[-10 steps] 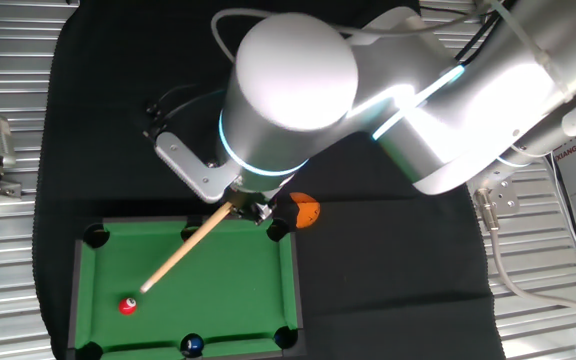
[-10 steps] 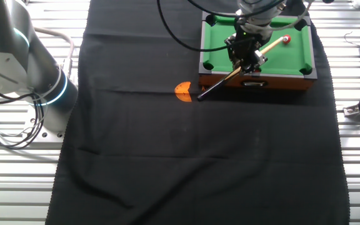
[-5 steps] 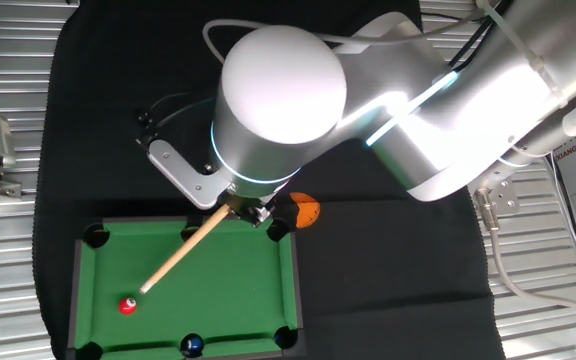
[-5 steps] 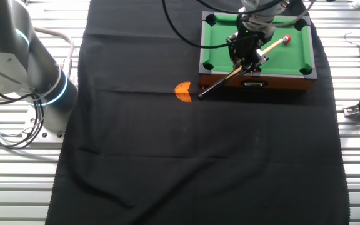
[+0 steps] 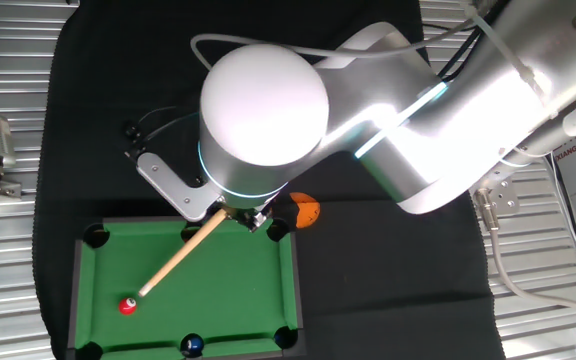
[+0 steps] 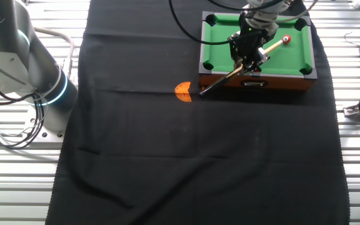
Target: Hit the pool ball
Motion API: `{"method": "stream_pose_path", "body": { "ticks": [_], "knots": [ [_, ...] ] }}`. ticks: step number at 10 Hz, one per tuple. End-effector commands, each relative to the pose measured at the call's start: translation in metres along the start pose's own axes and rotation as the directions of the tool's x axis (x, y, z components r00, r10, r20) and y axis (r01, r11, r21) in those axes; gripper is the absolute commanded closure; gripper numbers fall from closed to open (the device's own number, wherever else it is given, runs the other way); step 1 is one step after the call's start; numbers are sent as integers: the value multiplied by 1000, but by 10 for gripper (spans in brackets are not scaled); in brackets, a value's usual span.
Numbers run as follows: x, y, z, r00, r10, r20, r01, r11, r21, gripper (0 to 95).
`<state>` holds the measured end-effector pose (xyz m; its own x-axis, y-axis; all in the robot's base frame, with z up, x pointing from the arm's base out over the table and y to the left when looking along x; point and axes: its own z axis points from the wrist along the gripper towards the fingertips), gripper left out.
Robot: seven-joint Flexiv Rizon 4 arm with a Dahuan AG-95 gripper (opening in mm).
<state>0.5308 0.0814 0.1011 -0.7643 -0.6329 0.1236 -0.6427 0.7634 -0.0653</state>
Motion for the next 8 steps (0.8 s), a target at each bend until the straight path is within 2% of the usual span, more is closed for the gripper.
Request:
{"method": "stream_pose_path", "body": {
  "ticks": [1, 8],
  "knots": [
    [2, 0, -1, 1000, -1, 1, 1, 1000, 1, 950],
    [1, 1, 0, 1000, 3, -18, -3, 1000, 1, 950]
  ]
}}
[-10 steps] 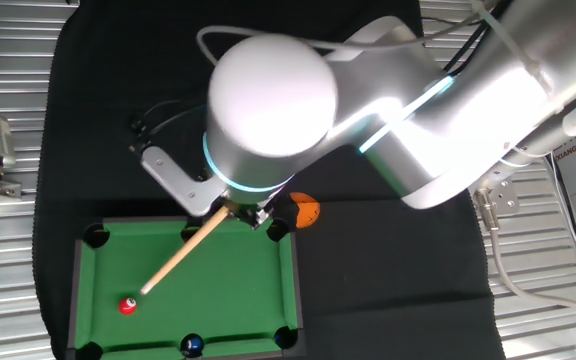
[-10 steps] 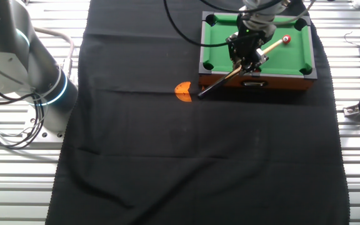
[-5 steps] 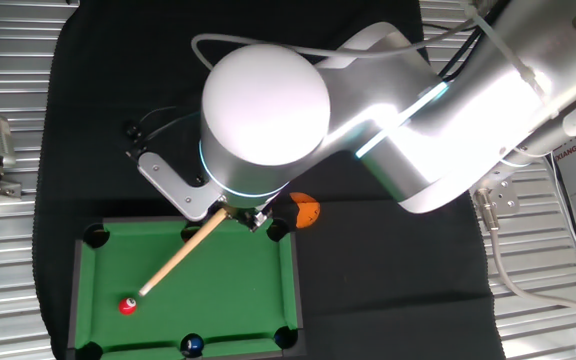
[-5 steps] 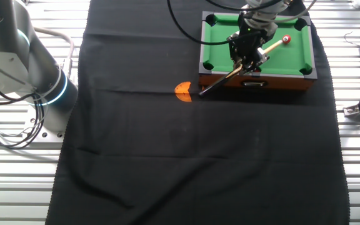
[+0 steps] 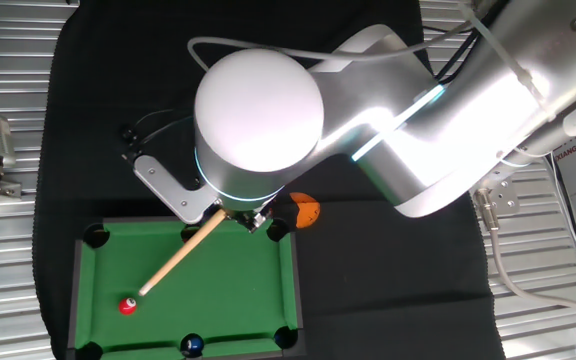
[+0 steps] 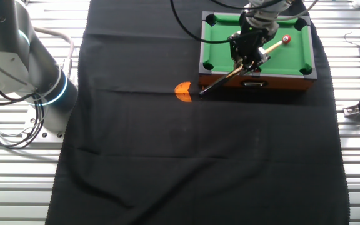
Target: Hit the pool ball
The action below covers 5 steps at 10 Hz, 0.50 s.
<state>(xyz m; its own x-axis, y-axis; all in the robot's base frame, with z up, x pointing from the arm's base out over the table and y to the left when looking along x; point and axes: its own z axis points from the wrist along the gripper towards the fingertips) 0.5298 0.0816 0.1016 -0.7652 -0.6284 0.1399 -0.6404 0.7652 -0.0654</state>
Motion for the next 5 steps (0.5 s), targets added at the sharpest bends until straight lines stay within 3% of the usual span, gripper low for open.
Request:
{"method": "stream_pose_path", "body": {
  "ticks": [1, 5],
  "knots": [
    [0, 0, 0, 1000, 1, -1, -1, 1000, 2, 950],
    [-6, 2, 2, 1000, 11, -5, -11, 1000, 5, 950]
  ]
}}
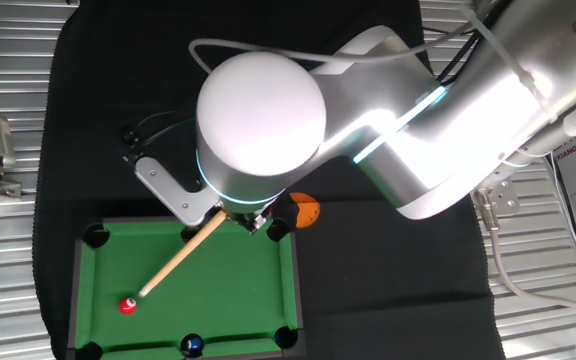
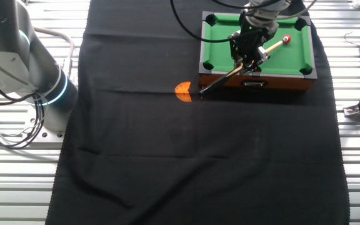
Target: Hit the pool ball
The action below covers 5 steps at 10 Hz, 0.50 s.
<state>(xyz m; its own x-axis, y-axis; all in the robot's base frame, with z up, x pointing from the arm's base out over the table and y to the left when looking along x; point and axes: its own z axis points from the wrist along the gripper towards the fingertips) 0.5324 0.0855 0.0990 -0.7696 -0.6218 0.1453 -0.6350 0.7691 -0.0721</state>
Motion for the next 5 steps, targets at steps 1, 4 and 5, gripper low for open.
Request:
{"method": "stream_pose_path", "body": {
  "ticks": [1, 4, 5],
  "knots": [
    [-4, 1, 0, 1000, 8, -1, -8, 1000, 1, 950],
    [-13, 0, -1, 1000, 11, -4, -11, 1000, 0, 950],
    [-17, -1, -3, 1000, 12, -7, -12, 1000, -1, 950]
  ]
}}
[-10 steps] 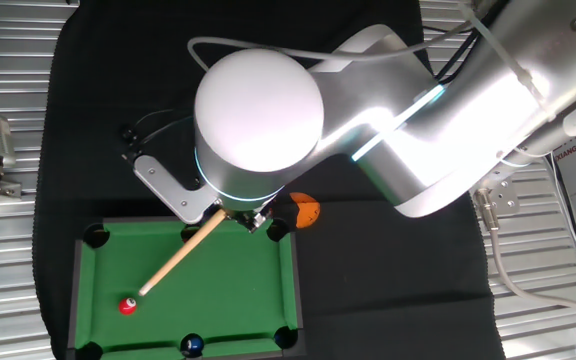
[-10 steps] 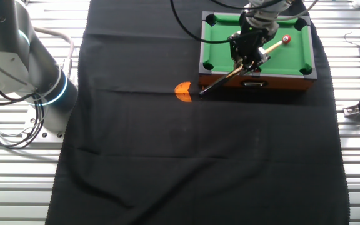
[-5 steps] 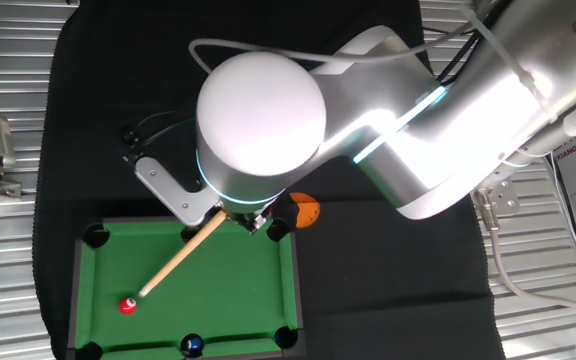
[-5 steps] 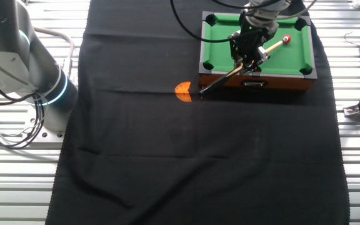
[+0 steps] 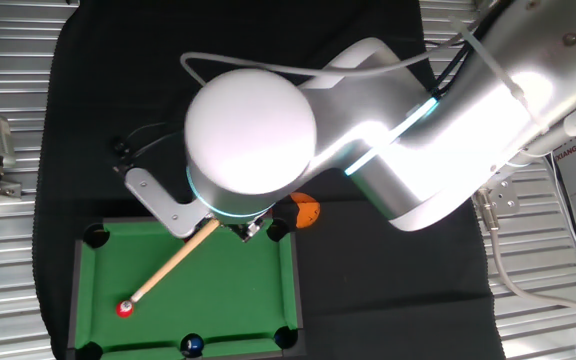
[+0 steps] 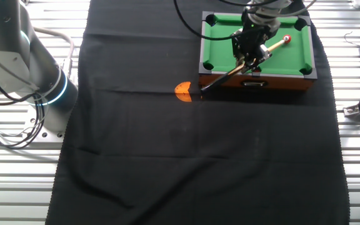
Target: Hit the pool ball
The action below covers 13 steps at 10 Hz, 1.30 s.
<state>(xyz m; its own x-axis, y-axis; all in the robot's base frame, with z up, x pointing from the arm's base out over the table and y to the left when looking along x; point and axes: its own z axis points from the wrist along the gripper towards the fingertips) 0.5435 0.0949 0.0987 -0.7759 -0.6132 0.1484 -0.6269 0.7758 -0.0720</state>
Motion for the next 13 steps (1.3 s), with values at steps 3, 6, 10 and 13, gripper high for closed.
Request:
{"method": "stream_pose_path", "body": {
  "ticks": [3, 6, 10, 13],
  "knots": [
    [-12, -2, -3, 1000, 9, -7, -9, 1000, -5, 950],
    [-20, 2, -2, 1000, 23, -9, -23, 1000, -4, 950],
    [-28, 1, -5, 999, 31, -19, -31, 1000, -5, 950],
    [-35, 1, -8, 999, 33, -24, -33, 999, -3, 950]
  ]
}}
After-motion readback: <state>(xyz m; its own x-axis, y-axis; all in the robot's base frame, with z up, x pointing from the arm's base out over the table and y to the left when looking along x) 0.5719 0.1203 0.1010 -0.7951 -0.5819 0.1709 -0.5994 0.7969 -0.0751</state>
